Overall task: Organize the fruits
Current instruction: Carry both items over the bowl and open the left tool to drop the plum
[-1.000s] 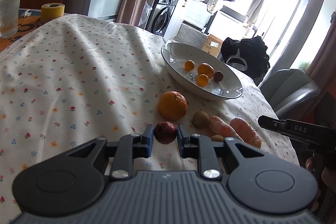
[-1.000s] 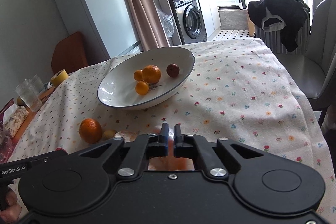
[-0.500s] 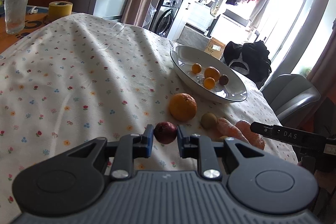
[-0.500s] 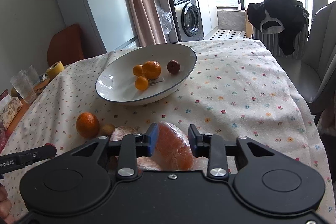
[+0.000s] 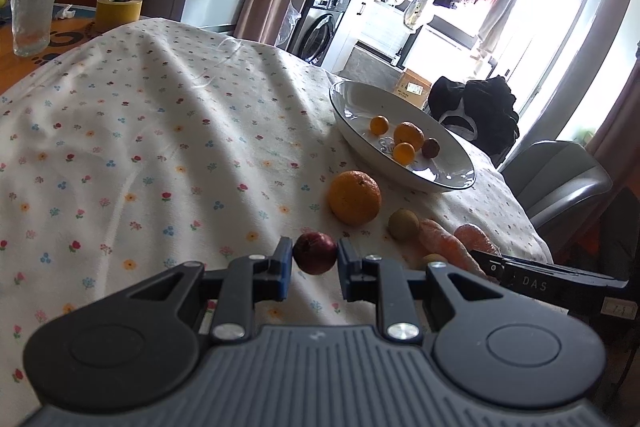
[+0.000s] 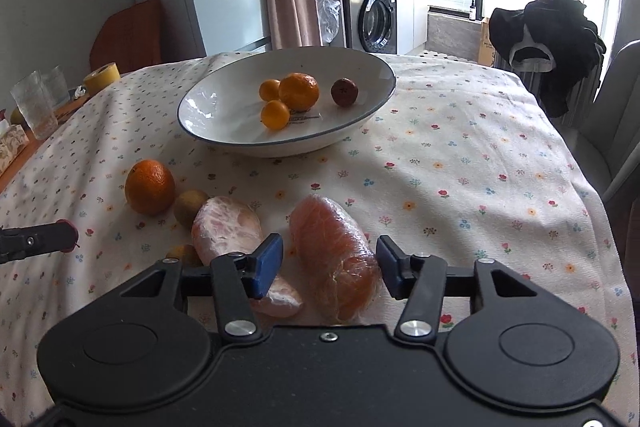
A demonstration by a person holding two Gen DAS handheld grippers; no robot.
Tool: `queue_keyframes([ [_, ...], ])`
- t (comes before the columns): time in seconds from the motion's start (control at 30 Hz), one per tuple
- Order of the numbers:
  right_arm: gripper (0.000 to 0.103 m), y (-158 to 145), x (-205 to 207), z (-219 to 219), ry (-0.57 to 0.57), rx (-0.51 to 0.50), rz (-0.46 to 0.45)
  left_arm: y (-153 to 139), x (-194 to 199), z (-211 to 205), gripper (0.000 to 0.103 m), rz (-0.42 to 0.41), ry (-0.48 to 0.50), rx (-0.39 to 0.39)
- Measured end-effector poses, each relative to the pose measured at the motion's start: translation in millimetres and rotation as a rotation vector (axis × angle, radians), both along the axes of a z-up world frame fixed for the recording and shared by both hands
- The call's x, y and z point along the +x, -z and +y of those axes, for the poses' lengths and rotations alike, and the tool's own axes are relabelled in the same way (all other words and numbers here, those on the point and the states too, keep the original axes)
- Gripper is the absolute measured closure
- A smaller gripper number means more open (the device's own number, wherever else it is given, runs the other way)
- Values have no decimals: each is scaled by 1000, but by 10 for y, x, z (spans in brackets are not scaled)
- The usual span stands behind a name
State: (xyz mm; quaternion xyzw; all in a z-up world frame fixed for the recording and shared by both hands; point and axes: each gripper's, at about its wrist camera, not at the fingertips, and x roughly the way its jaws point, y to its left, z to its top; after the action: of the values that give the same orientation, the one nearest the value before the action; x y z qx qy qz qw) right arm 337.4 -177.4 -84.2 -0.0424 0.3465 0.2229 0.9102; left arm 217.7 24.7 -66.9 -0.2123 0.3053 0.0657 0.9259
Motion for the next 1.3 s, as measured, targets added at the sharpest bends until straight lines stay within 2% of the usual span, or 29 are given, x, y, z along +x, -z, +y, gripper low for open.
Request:
queue_keyframes([
  [0.2, 70, -39, -34, -112, 0, 33, 22, -49, -38, -10, 81, -12, 3, 1],
  [0.77, 70, -445, -183, -192, 5, 122, -67, -343, -15, -78, 81, -80, 20, 32],
  [1.3, 70, -667, -134, -146, -11, 163, -124, -581, 349, -160, 81, -121, 49, 67],
])
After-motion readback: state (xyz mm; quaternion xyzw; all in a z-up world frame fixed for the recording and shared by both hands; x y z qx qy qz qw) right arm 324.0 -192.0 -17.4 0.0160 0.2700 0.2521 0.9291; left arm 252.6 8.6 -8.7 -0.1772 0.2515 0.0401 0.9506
